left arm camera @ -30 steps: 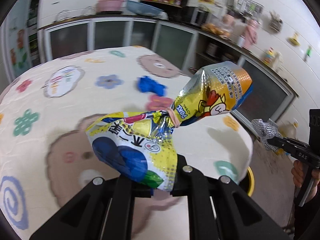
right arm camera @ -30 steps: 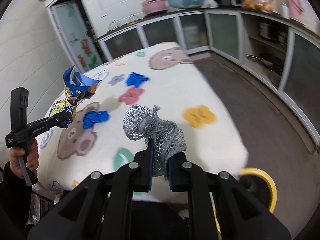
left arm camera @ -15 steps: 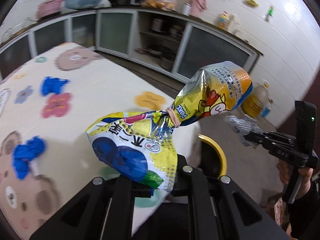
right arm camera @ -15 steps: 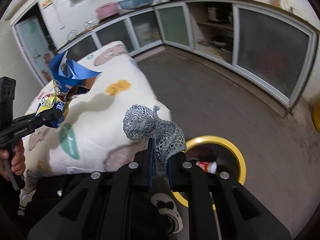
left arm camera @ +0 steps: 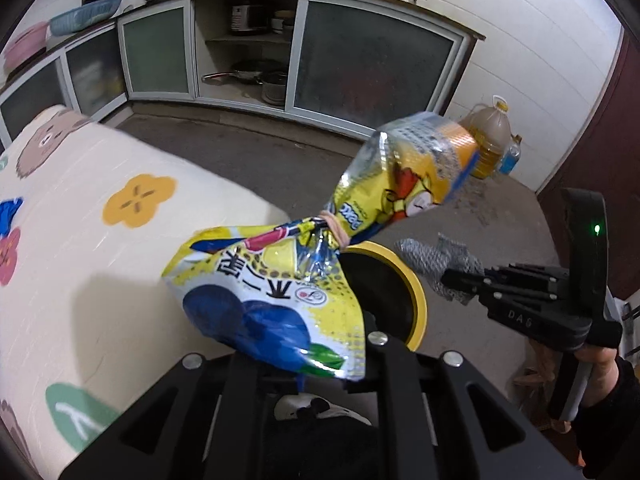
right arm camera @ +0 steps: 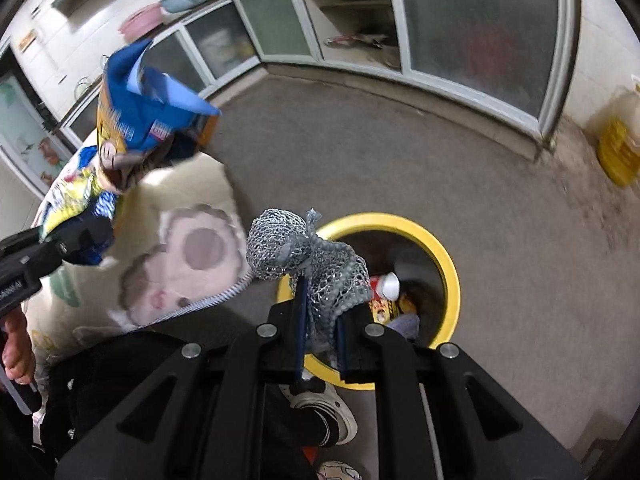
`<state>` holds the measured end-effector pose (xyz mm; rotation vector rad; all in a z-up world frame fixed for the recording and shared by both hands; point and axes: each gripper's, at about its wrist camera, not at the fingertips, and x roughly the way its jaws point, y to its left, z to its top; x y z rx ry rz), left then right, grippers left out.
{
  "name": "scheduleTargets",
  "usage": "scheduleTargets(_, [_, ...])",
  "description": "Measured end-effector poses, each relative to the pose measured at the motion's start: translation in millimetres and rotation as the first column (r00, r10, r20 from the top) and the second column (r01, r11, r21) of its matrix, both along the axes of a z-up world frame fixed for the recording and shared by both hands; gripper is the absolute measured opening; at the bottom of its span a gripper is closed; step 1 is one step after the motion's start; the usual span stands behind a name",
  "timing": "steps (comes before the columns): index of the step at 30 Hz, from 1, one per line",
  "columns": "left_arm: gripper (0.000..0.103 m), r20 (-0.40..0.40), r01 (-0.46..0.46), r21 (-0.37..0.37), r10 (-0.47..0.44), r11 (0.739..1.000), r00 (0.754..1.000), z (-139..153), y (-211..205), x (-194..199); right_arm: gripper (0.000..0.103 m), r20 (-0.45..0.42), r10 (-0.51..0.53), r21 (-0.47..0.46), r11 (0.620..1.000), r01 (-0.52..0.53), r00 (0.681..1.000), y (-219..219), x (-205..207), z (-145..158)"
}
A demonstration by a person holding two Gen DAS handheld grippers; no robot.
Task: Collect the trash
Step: 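Carry mesh bag and wrapper to the yellow bin and open both tools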
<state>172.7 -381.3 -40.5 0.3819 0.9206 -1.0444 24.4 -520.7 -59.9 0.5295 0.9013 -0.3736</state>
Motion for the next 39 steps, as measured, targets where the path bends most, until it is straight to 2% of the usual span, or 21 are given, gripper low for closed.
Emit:
scheduleTargets(1, [0.011,-0.011,0.011,-0.006,-0.011,1.0,1.0,-1.9,-5.8,0.1,0.011,-0.006,-0.014,0.005,1.0,0.014,1.0,-3.8,-2.6,-5.6])
scheduleTargets(4, [0.01,0.032,0.034,0.008,-0.034,0.999,0.999,-6.4,-22.9,-8.6,0.011,-0.029,-0.039,0.033,0.999,0.04,0.999,-13.6,-7.5,-23.0])
scheduleTargets(6, [0.01,0.0,0.05,0.005,-0.05,0.999,0.999,-8.8,-30.1,-15.3,0.011,-0.049,-0.06,0.046,0.997,0.063,0.997,-18.9,-11.1,-33.9])
scheduleTargets(11, [0.01,-0.022,0.129,0.026,-0.128,0.991,0.991,-17.2,-53.6,-32.4,0.011,-0.087,-0.087,0.086,0.992,0.094,0.992,-27.4,-19.2,-56.0])
scheduleTargets(13, [0.01,-0.044,0.14,0.034,-0.138,0.99,0.989,-21.8,-65.5,-34.2,0.011,-0.1,-0.099,0.106,0.988,0.11,0.99,-33.8,-21.4,-65.2])
scheduleTargets(19, [0.01,-0.046,0.157,0.066,-0.154,0.985,0.987,-32.0,-89.7,-33.7,0.012,-0.123,-0.113,0.148,0.98,0.131,0.986,-41.2,-15.5,-80.2])
scheduleTargets(22, [0.012,-0.056,0.14,0.077,-0.136,0.987,0.989,-35.6,-95.5,-33.0,0.014,-0.145,-0.106,0.129,0.984,0.125,0.984,-39.5,-7.5,-84.1])
scheduleTargets(24, [0.027,-0.058,0.125,0.077,-0.121,0.989,0.991,-34.1,-99.7,-32.4,0.03,-0.159,-0.103,0.168,0.977,0.129,0.982,-40.1,-6.0,-90.3])
scheduleTargets(25, [0.05,-0.047,0.113,0.072,-0.11,0.991,0.993,-31.7,-98.2,-32.2,0.034,-0.165,-0.106,0.168,0.977,0.134,0.981,-41.4,-6.2,-92.3])
scheduleTargets(26, [0.072,-0.041,0.106,0.066,-0.103,0.992,0.994,-30.3,-97.4,-32.5,0.049,-0.174,-0.112,0.156,0.978,0.139,0.978,-41.0,-7.6,-94.0])
scheduleTargets(27, [0.075,-0.032,0.09,0.05,-0.089,0.995,0.996,-27.0,-94.3,-32.3,0.062,-0.173,-0.119,0.154,0.977,0.146,0.978,-42.5,-9.5,-95.5])
scheduleTargets(33, [0.087,-0.046,0.059,0.002,-0.059,0.998,0.997,-9.7,-78.1,-32.3,0.062,-0.197,-0.206,0.13,0.964,0.234,0.959,-53.5,-39.5,-96.9])
scheduleTargets(37, [0.094,-0.053,-0.001,-0.081,-0.003,0.997,0.999,15.2,-49.2,-23.6,0.062,-0.146,-0.237,0.092,0.963,0.252,0.96,-56.0,-60.2,-76.8])
scheduleTargets(39, [0.095,-0.012,-0.047,-0.115,0.046,0.992,0.999,30.9,-27.2,-16.2,0.062,-0.106,-0.23,0.05,0.97,0.237,0.967,-57.9,-62.9,-61.3])
